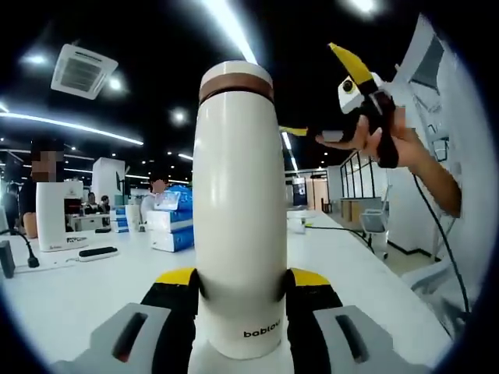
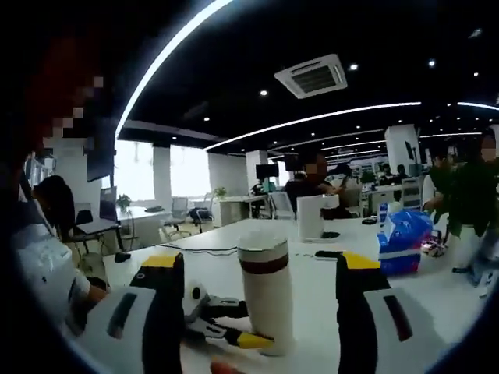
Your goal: Grasp the water cup twist off the cup lid place the cup lid on the table
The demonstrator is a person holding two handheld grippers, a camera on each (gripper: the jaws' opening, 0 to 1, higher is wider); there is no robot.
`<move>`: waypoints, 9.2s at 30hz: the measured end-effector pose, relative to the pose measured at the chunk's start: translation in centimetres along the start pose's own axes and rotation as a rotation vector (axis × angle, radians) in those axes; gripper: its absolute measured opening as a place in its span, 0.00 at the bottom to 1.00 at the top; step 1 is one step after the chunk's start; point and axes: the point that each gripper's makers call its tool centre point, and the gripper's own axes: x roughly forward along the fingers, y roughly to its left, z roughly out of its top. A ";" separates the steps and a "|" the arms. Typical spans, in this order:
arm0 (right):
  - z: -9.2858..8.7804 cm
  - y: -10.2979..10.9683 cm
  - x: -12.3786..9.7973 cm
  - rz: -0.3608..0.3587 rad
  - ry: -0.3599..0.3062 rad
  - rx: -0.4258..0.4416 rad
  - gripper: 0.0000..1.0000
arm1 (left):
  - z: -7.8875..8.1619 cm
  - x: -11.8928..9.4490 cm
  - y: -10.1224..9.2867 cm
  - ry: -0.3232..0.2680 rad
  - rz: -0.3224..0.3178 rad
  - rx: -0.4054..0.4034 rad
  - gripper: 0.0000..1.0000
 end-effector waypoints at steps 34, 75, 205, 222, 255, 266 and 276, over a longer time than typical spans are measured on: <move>-0.1 -0.6 8.4 -0.067 -0.022 -0.132 0.66 | -0.2 0.1 0.1 0.000 -0.001 -0.006 0.45; -1.6 0.6 9.1 0.440 0.209 -0.175 0.46 | 0.0 0.0 -0.1 -0.003 -0.010 0.007 0.45; -1.6 -0.6 8.8 0.023 0.091 -0.142 0.46 | 0.0 0.0 -0.1 -0.007 -0.014 -0.003 0.45; -1.5 0.1 8.7 0.435 0.079 -0.094 0.46 | 0.0 0.1 0.0 -0.007 -0.014 -0.006 0.45; -1.2 0.6 9.0 1.000 0.040 -0.030 0.46 | 0.1 0.0 0.3 -0.011 -0.010 -0.007 0.45; -1.1 0.8 8.8 0.850 0.097 -0.049 0.61 | 0.1 -0.1 0.2 -0.011 -0.012 0.000 0.45; 0.1 -0.8 6.0 0.568 0.075 -0.078 0.70 | 0.2 -0.1 0.1 -0.009 -0.011 -0.006 0.44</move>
